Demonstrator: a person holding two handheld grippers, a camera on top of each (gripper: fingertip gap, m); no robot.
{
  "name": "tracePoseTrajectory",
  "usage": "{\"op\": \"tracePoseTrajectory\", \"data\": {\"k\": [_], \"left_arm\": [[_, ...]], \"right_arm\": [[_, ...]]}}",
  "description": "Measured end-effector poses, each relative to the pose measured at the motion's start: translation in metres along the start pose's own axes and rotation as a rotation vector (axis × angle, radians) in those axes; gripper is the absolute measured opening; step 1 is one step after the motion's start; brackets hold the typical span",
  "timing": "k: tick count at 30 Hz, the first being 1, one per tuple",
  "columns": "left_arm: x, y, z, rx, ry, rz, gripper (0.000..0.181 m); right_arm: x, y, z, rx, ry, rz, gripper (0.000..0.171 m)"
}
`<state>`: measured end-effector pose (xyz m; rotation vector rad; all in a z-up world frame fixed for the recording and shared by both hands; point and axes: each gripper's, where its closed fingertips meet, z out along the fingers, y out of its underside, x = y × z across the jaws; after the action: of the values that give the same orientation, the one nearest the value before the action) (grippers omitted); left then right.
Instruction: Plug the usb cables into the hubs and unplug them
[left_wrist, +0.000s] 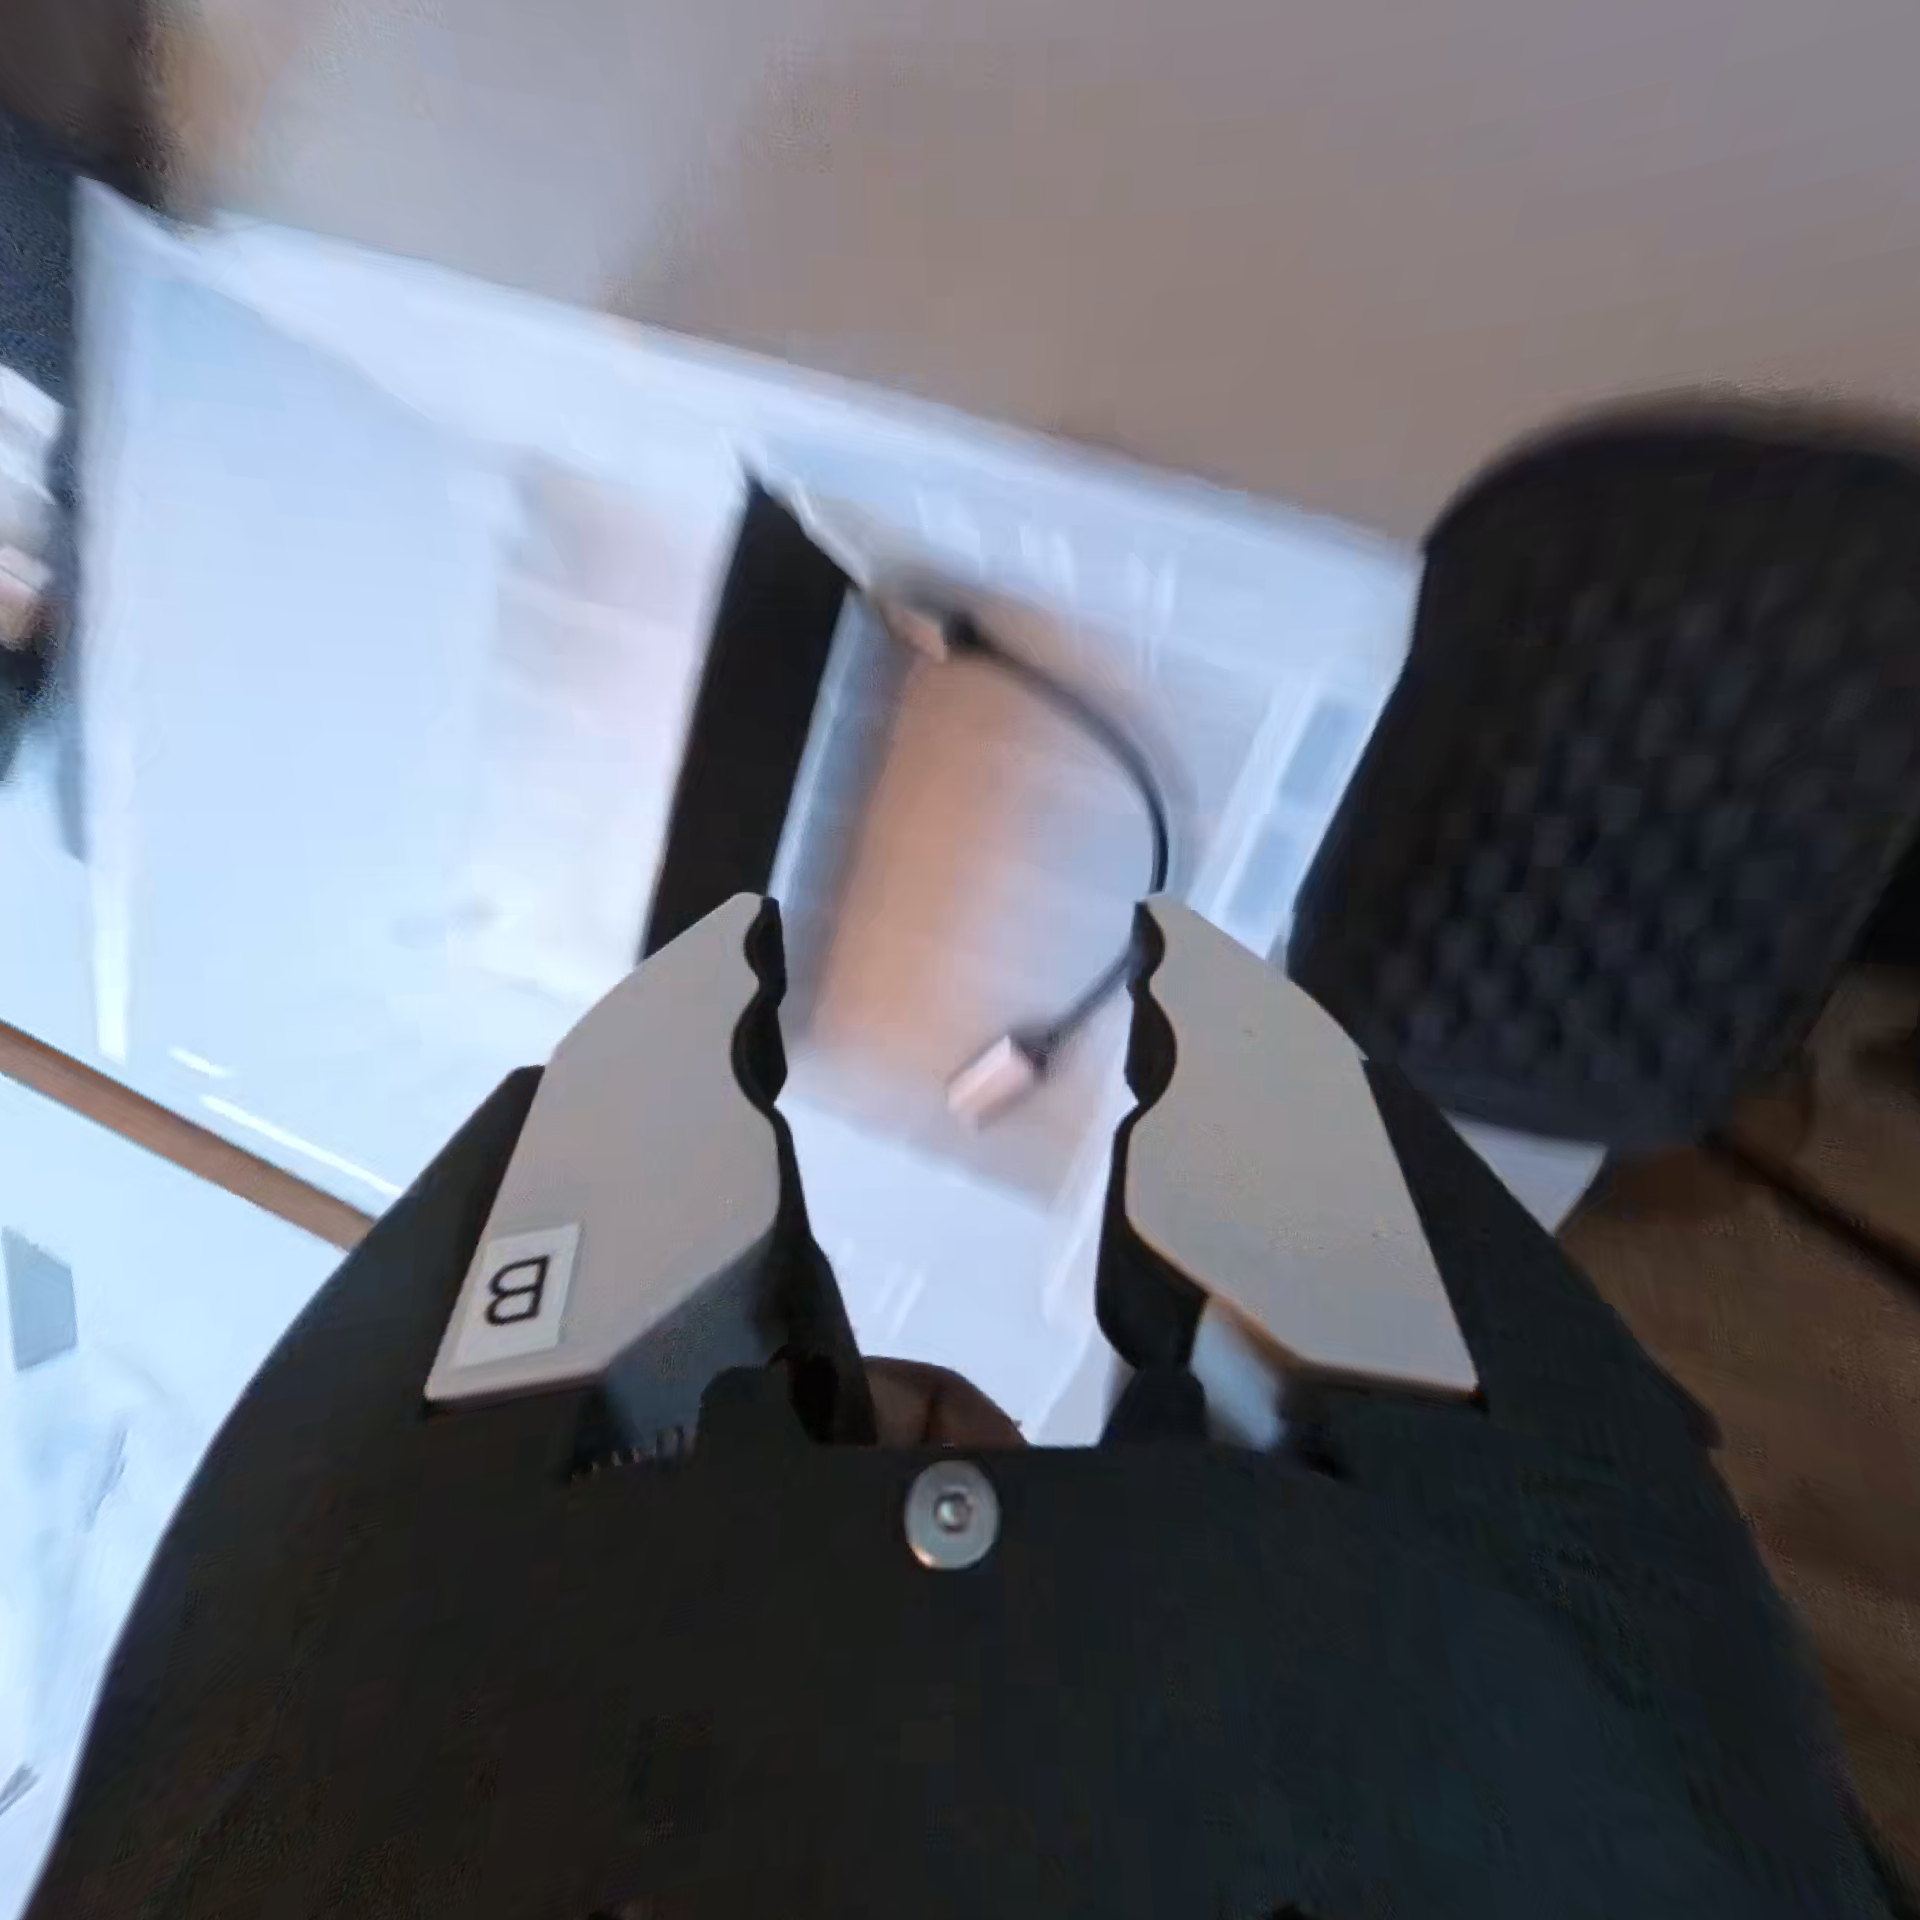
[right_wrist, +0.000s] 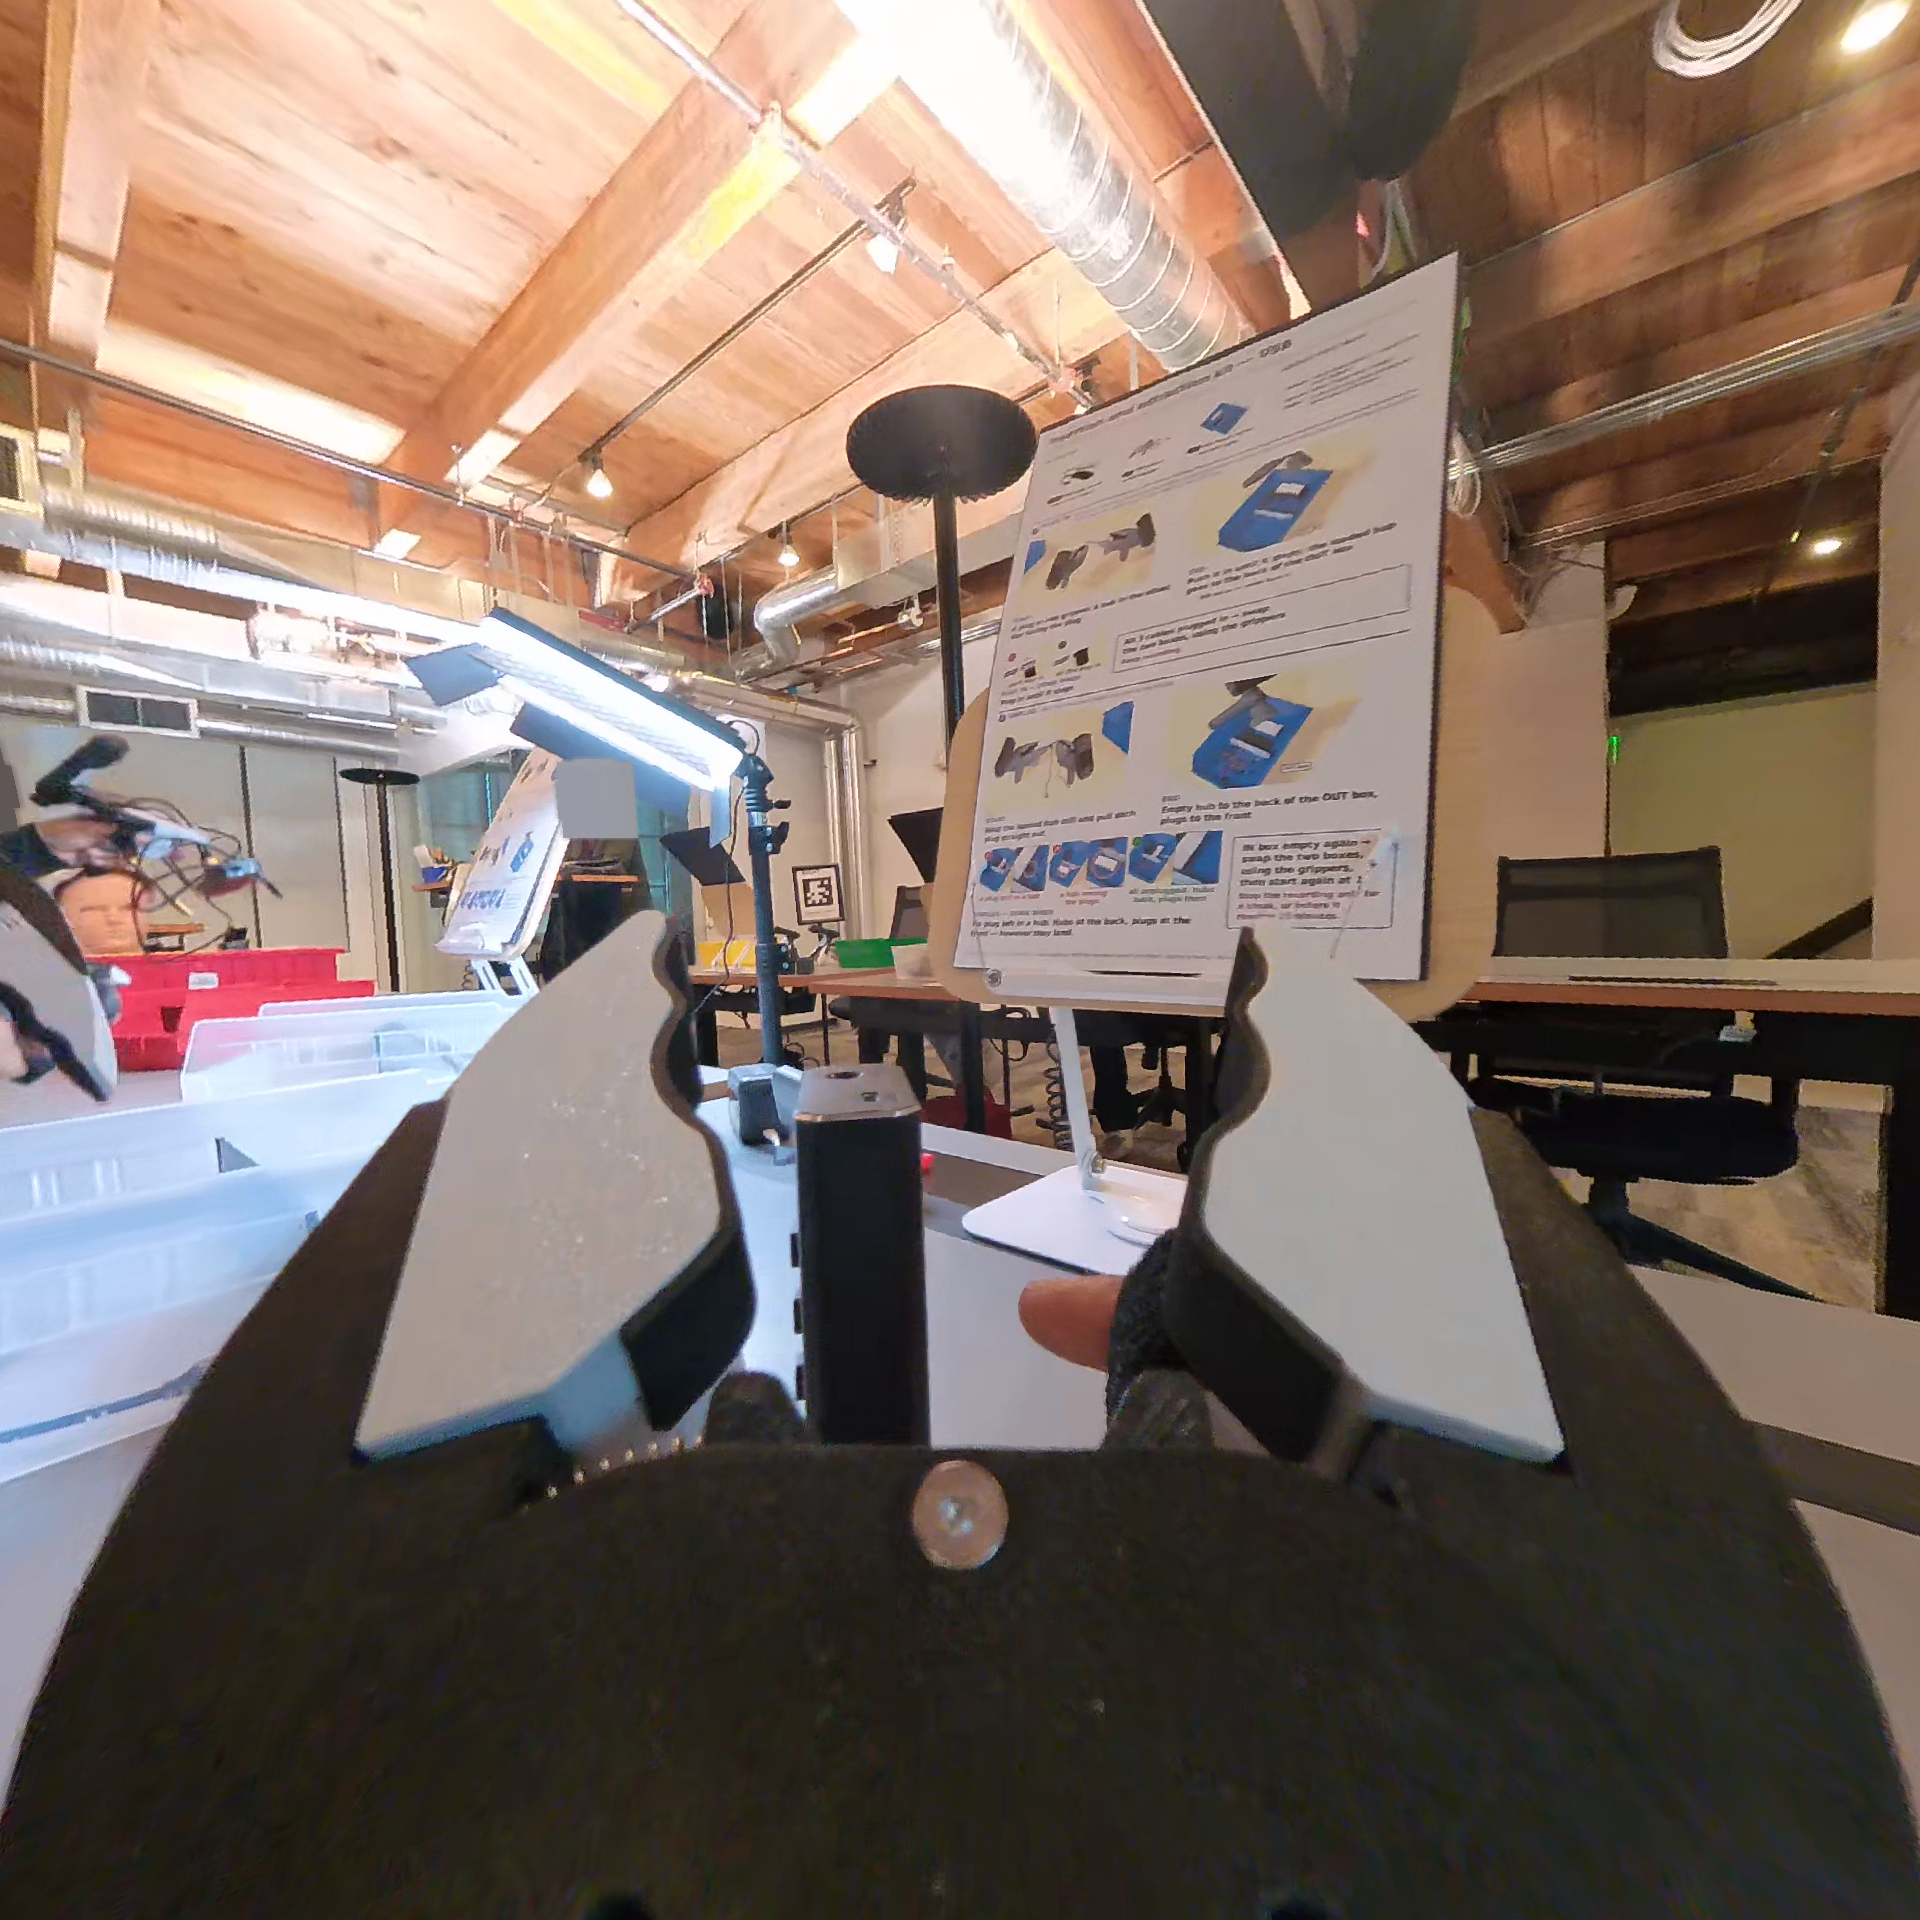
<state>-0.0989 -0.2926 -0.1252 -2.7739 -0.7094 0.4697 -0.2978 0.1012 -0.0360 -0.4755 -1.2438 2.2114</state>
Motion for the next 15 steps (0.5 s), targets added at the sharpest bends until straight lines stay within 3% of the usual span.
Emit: {"op": "tracePoseTrajectory", "data": {"k": [5, 15], "left_arm": [[0.008, 0.079, 0.049, -0.42, 0.102, 0.148, 0.063], [0.018, 0.099, 0.083, -0.449, 0.274, 0.214, 0.039]], "right_arm": [[-0.004, 0.002, 0.001, 0.001, -0.013, 0.048, 0.098], [0.009, -0.007, -0.003, 0.037, 0.029, 0.09, 0.093]]}}
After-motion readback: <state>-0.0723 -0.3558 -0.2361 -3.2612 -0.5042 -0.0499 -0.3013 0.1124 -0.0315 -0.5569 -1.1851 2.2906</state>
